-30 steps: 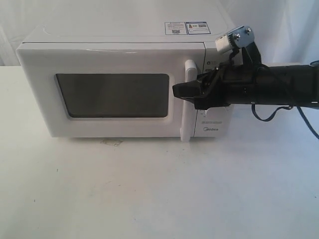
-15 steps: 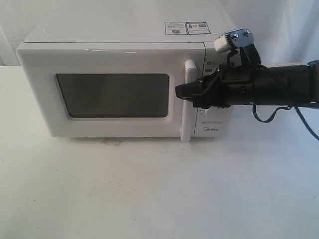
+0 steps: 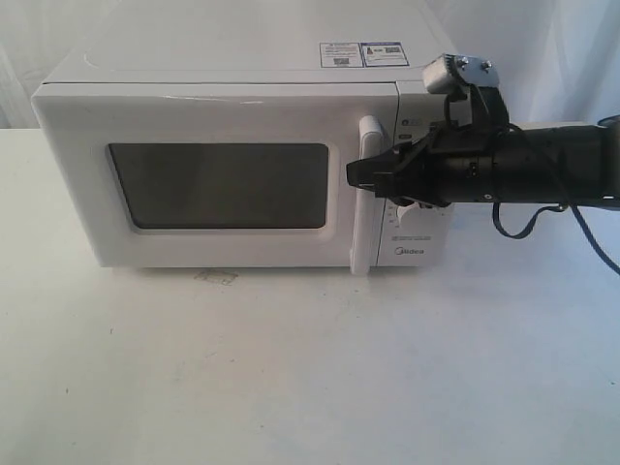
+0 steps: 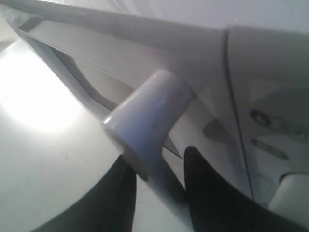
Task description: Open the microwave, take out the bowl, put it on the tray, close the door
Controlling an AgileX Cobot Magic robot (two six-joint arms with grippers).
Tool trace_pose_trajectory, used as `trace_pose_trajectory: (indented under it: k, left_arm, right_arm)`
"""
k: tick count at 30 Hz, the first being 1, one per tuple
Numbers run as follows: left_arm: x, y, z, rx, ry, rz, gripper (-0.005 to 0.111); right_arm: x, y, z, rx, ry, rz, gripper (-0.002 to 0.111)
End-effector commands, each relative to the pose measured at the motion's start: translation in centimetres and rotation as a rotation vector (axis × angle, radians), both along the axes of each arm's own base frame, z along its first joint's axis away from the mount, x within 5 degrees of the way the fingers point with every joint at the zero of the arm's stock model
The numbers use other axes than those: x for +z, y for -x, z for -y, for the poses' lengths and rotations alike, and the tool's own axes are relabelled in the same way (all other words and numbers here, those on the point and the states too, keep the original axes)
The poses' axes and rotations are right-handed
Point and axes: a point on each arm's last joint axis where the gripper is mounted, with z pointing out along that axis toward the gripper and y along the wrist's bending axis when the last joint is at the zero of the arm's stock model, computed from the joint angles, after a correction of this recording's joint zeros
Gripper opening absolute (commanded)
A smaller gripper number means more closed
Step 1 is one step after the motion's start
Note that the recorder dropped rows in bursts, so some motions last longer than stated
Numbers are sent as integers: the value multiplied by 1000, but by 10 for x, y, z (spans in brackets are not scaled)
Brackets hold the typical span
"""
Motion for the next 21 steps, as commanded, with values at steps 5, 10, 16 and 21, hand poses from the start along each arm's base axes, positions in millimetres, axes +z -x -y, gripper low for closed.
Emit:
trace_pose_trajectory:
  k: [5,10,16,21]
  left_arm:
    - [-1,0,0,2,3,-3,0]
    - [-1,0,0,2,3,-3,0]
    - [-1,0,0,2,3,-3,0]
    - [-1,0,0,2,3,-3,0]
  right_arm:
    - [1,-8,-7,122,-68,80,0]
    - [5,3,-14,241,-166,94,0]
    - [12,16,-30,382,-241,107,0]
    - [13,24,-42,460,-256,103,0]
